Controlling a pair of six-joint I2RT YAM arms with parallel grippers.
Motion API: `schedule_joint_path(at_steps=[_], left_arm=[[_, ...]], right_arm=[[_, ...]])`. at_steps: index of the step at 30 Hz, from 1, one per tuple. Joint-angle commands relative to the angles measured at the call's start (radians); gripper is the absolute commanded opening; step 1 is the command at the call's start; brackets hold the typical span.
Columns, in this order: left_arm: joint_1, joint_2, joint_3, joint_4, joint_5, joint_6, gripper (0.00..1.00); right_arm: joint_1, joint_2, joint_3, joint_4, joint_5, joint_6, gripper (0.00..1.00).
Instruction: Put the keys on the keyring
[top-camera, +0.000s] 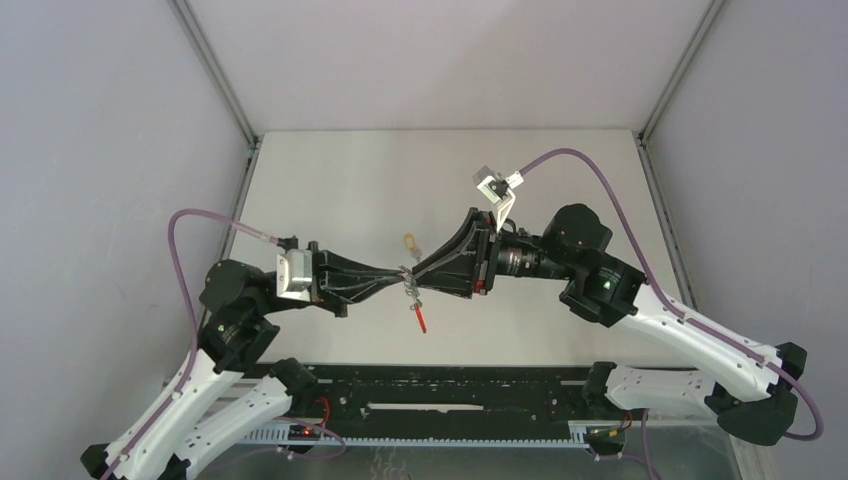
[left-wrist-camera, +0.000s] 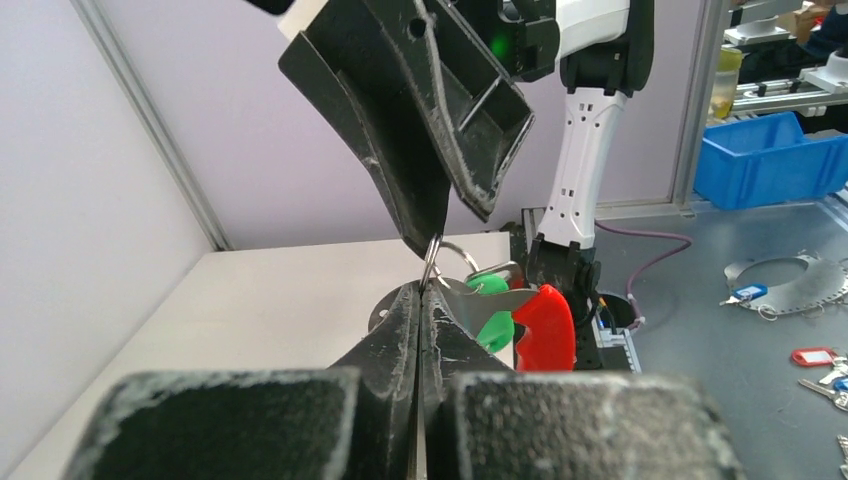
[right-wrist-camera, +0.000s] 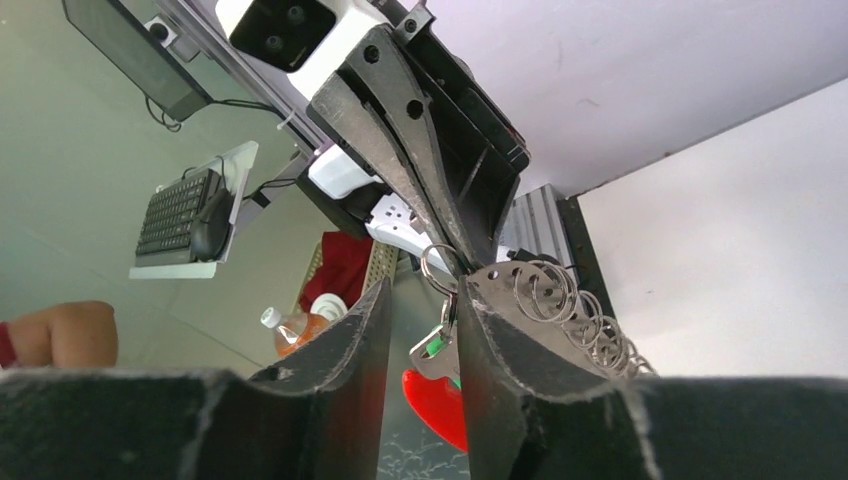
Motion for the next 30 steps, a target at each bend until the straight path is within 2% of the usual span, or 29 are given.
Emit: schedule_joint_path(at_steps=[1, 12, 16, 22, 30], left_arm=[[-0.003, -0.02, -0.013, 0.049, -0.035, -0.022, 0.0], [-0.002, -0.026, -0.017, 0.058, -0.048, -0.02, 0.0], [-0.002, -0.025, -0.017, 0.06, -0.047, -0.02, 0.0], [-0.003, -0.029, -0.015, 0.05, -0.03, -0.004, 0.0], [-0.003, -0.024, -0.01, 0.051, 0.021, 0.016, 0.0]], right_arm=[[-0.011, 0.009, -0.004, 0.05, -0.032, 0.032, 0.37], [-0.013, -0.014, -0.035, 0.025, -0.033, 0.037, 0.37], [-0.013, -0.01, -0.04, 0.045, -0.047, 0.045, 0.28], [-0.019, -0.012, -0.04, 0.047, -0.052, 0.047, 0.0], [-0.033, 0.002, -0.041, 0.027, -0.075, 0.071, 0.0]])
